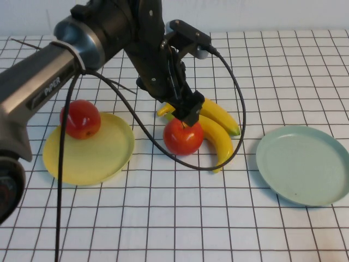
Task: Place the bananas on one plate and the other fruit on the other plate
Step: Put one type of fruit in the left plate
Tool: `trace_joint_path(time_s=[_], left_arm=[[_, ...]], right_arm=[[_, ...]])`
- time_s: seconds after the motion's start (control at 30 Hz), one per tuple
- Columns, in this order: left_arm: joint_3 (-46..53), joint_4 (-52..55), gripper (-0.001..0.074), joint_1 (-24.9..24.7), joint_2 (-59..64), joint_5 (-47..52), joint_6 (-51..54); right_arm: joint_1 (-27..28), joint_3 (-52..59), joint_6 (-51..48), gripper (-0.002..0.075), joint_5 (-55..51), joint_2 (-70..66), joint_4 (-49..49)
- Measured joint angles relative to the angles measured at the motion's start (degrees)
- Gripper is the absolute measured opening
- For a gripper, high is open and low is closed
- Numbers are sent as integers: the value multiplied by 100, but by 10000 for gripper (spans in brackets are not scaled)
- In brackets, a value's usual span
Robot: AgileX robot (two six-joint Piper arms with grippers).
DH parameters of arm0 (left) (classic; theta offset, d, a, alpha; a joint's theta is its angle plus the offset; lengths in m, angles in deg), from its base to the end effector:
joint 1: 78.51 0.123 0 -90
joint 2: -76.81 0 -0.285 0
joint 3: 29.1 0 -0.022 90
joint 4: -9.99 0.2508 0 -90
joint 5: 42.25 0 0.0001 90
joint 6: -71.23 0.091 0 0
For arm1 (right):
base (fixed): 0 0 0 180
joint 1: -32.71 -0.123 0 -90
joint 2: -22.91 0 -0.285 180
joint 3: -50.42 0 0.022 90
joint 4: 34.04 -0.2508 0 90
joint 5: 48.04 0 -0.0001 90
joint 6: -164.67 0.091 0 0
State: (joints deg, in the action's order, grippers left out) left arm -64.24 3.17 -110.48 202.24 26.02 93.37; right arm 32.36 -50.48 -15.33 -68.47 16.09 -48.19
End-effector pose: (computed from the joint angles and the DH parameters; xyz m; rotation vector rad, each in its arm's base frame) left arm 0.3758 -0.2464 0.2918 1.2320 2.4829 -0.2093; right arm 0.0528 0.0081 0.1719 0.1492 1.8462 0.2449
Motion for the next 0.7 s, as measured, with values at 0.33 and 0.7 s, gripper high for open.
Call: trace_joint_path(time_s=[0.33, 0.7], left_arm=[[-4, -39, 668, -317, 598, -439, 0], [-183, 631, 668, -317, 783, -568, -188]], right_arm=[[0, 0, 0, -17, 0, 0, 0], [0, 0, 0, -17, 0, 0, 0]])
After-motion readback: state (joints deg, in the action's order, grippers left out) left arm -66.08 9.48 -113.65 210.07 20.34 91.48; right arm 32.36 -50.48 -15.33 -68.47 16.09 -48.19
